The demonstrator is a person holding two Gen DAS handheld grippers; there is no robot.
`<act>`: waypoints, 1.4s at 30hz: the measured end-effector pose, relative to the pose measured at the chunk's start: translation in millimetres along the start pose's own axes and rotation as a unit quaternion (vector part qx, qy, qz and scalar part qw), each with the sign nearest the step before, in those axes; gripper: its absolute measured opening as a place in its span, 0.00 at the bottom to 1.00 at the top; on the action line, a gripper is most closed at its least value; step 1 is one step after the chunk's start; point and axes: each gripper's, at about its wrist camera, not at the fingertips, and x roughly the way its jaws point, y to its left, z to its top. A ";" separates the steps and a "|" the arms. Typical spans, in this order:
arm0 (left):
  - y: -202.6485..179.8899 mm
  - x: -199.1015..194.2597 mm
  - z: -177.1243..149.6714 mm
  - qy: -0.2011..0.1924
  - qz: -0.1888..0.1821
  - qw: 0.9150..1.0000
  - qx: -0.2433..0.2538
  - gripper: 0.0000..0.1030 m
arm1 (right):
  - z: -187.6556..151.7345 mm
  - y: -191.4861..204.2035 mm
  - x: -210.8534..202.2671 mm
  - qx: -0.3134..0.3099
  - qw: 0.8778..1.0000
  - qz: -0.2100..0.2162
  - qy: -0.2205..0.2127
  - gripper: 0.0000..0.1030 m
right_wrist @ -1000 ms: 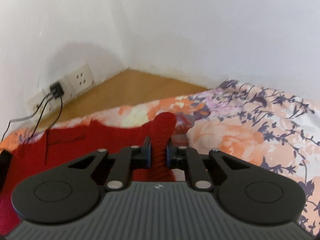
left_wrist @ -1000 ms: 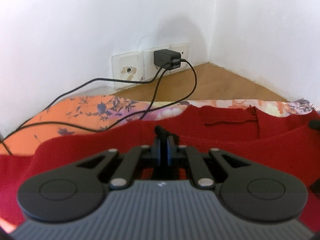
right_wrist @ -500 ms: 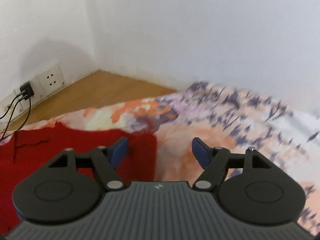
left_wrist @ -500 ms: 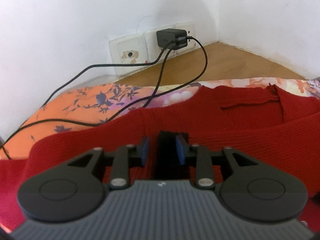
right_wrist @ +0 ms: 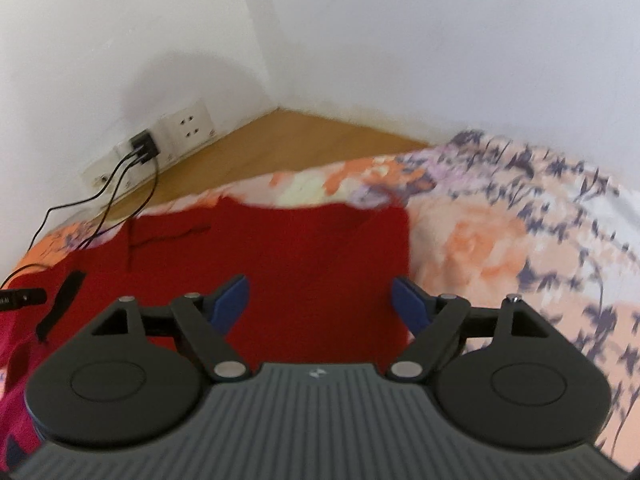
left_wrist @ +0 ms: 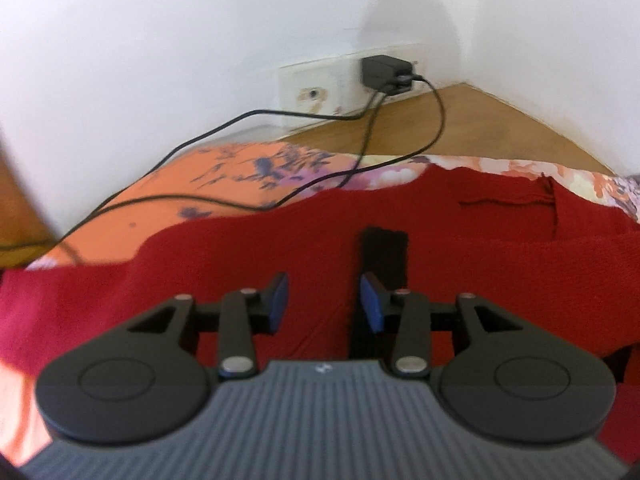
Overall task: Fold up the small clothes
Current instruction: 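Move the left gripper to the other sleeve's black cuff and grasp it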
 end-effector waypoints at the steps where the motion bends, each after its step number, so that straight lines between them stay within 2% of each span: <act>1: 4.9 -4.7 -1.9 0.002 0.005 1.000 -0.009 0.41 | -2.4 2.2 -3.5 -0.002 1.000 0.000 0.001 0.84; 11: 60.3 -50.8 -39.4 0.023 0.061 0.993 -0.095 0.41 | -14.2 20.7 -41.3 -0.005 0.999 0.031 0.012 0.88; 16: 95.2 -72.1 -58.2 0.025 0.099 0.985 -0.139 0.41 | -21.0 32.0 -49.0 -0.012 0.998 0.056 0.025 0.90; 24: 167.0 -90.5 -64.1 0.008 0.126 0.974 -0.190 0.41 | -32.4 59.0 -53.4 -0.010 0.996 0.074 0.041 0.90; 33: 234.5 -68.0 -60.1 0.009 0.110 0.970 -0.218 0.41 | -56.0 106.0 -61.3 0.024 0.997 0.063 0.047 0.90; 42: 279.6 -28.7 -68.9 0.026 0.085 0.958 -0.271 0.41 | -79.9 134.3 -74.6 0.049 0.998 0.027 0.039 0.90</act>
